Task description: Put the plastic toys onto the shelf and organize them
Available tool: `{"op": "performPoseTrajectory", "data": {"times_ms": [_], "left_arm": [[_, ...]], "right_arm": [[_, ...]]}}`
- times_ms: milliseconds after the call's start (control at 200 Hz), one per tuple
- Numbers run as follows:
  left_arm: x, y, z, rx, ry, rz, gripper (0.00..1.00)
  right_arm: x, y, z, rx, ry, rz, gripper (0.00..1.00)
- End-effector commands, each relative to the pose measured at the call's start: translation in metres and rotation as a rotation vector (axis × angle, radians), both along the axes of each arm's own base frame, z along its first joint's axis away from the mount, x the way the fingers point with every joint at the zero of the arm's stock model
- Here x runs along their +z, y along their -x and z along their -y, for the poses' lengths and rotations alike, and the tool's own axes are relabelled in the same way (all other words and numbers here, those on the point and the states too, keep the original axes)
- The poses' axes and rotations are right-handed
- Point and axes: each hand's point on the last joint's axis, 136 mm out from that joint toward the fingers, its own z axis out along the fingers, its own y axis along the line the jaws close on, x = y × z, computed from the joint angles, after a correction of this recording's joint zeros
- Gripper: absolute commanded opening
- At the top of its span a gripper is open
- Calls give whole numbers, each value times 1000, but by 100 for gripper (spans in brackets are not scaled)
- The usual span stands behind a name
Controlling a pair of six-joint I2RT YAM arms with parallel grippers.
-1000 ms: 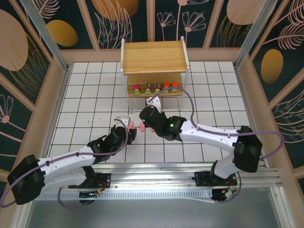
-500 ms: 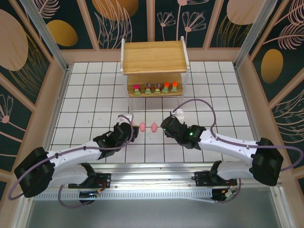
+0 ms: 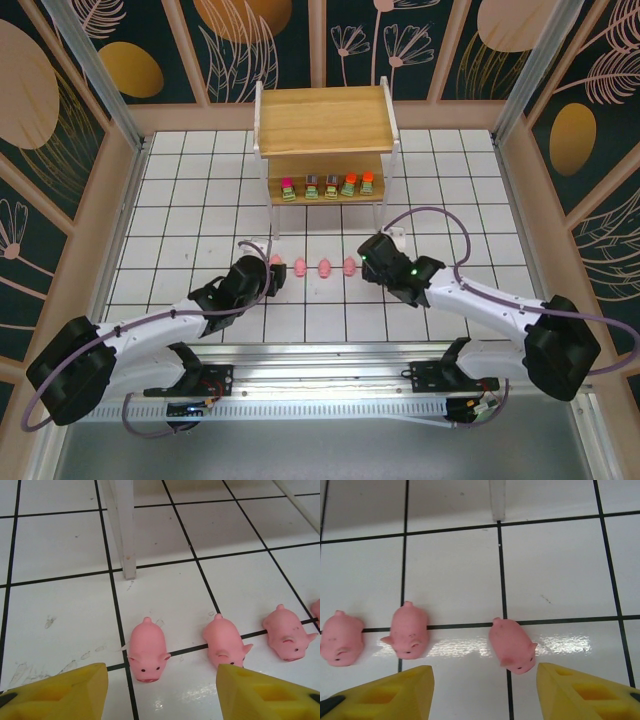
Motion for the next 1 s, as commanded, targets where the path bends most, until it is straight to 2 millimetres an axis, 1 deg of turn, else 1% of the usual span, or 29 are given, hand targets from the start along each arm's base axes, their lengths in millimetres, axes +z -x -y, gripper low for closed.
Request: {"op": "performPoseTrajectory", "data": {"times_ms": [0,155,591,781,991], "left_arm": [[8,-2,3,-22,33,38,60],[8,-3,2,-14,28,36,59],[9,-2,0,-6,33,36,60],[10,-1,0,-9,34,37,60],[10,-2,-3,3,33,43,60]], "right_arm": [[-15,1,8,3,27,-45,58],[-26,-2,15,-11,46,-84,61],[-53,-7,16,21,110,-161,62],[-59,-9,17,25,122,-172,62],[-63,-10,16,45,132,-178,60]]}}
